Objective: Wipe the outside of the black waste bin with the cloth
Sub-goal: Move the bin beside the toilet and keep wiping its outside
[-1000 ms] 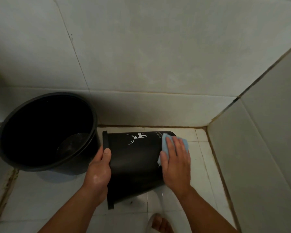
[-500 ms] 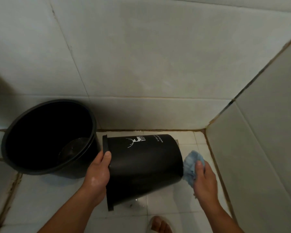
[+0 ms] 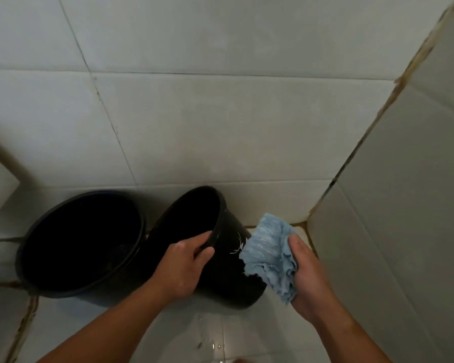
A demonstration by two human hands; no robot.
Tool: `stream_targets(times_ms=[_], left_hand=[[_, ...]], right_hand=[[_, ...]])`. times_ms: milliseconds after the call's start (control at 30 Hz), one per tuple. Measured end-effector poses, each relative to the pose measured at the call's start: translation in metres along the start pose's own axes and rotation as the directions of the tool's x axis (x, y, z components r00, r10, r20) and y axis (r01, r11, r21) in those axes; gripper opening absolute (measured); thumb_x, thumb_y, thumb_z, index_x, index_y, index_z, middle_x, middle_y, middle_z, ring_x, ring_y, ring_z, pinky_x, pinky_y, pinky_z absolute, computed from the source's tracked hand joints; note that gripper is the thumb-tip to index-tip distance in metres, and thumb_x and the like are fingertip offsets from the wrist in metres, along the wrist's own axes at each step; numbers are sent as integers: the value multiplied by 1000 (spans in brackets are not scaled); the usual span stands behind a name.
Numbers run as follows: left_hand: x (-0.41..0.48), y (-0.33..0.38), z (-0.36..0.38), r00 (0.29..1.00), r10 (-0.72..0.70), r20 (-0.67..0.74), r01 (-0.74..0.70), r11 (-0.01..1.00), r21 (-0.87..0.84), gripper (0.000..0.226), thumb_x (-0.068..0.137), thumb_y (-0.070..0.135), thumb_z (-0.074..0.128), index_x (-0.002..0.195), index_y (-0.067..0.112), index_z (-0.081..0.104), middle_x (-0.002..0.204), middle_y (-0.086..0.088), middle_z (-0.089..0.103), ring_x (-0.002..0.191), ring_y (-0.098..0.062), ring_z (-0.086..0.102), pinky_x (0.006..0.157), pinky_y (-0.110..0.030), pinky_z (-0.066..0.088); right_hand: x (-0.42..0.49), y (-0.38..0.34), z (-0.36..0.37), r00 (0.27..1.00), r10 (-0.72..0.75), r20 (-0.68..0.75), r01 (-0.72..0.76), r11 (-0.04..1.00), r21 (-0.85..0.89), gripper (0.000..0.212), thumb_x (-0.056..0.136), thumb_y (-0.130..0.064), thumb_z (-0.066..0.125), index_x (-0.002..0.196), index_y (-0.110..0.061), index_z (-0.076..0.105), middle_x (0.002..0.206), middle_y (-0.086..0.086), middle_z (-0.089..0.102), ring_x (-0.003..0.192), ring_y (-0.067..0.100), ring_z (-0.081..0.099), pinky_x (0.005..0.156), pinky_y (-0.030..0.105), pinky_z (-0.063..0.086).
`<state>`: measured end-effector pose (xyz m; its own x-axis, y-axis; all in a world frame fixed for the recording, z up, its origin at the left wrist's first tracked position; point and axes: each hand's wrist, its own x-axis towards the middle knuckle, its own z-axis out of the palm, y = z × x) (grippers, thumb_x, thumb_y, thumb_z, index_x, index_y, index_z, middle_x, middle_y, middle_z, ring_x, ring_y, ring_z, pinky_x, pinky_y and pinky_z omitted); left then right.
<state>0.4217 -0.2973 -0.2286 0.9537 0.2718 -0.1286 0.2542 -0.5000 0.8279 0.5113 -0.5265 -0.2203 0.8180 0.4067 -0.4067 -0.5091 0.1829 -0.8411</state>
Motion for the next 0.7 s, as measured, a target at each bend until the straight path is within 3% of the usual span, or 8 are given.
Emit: stream_targets(times_ms=[100, 233, 333, 433, 467, 567, 700], left_hand=[[9, -9, 20, 992, 102, 67, -118, 943, 310, 43, 100, 44, 48, 143, 43, 51, 124, 5, 71, 111, -12, 67, 97, -32, 55], [9, -17, 40, 968, 100, 230, -232, 702, 673, 48, 106, 44, 34, 154, 43, 32, 134, -1, 66, 116, -24, 63, 95, -37, 49], [10, -28, 41, 942, 98, 322, -315, 592, 742, 50, 108, 42, 27, 158, 40, 25, 132, 0, 64, 114, -25, 62, 86, -35, 44], [16, -52, 42, 903, 280, 326, -428, 521, 739, 52, 101, 43, 27, 148, 35, 47, 100, 2, 75, 83, -20, 71, 66, -28, 47], [16, -52, 41, 899, 287, 332, -437, 519, 735, 53, 100, 44, 27, 147, 33, 48, 100, 0, 75, 83, -22, 71, 68, -30, 49], [17, -50, 38, 898, 201, 392, -432, 578, 693, 53, 104, 45, 28, 155, 31, 36, 121, -7, 70, 105, -27, 66, 87, -35, 45], [2, -38, 2, 943, 241, 228, -326, 805, 496, 59, 97, 52, 47, 154, 39, 37, 126, 1, 71, 108, -17, 67, 95, -28, 49]], right_hand=[[-8, -8, -7, 1000, 22, 6, -23, 996, 87, 53, 100, -44, 43, 139, -10, 55, 129, 19, 66, 118, 35, 64, 100, 48, 50], [-11, -10, -9, 999, 38, 11, -39, 987, 156, 56, 96, -45, 45, 139, -12, 54, 131, 16, 65, 121, 34, 63, 107, 50, 43], [-9, -6, -7, 999, 50, 19, -52, 988, 148, 54, 97, -45, 43, 138, -13, 56, 132, 15, 65, 120, 33, 63, 108, 49, 42], [-3, 1, 3, 996, 84, 1, -83, 985, 153, 55, 97, -45, 44, 139, -11, 55, 131, 14, 66, 120, 32, 64, 108, 49, 43], [-2, 2, 8, 996, 94, -3, -92, 983, 160, 57, 96, -46, 44, 140, -11, 54, 131, 14, 65, 119, 32, 64, 105, 49, 44], [1, 3, 21, 994, 107, -13, -102, 977, 188, 53, 97, -45, 45, 135, -10, 58, 127, 14, 68, 115, 33, 67, 95, 46, 52], [-2, -1, 34, 992, 126, -7, -123, 976, 180, 47, 102, -40, 42, 127, -7, 63, 119, 16, 72, 107, 32, 70, 79, 39, 62]])
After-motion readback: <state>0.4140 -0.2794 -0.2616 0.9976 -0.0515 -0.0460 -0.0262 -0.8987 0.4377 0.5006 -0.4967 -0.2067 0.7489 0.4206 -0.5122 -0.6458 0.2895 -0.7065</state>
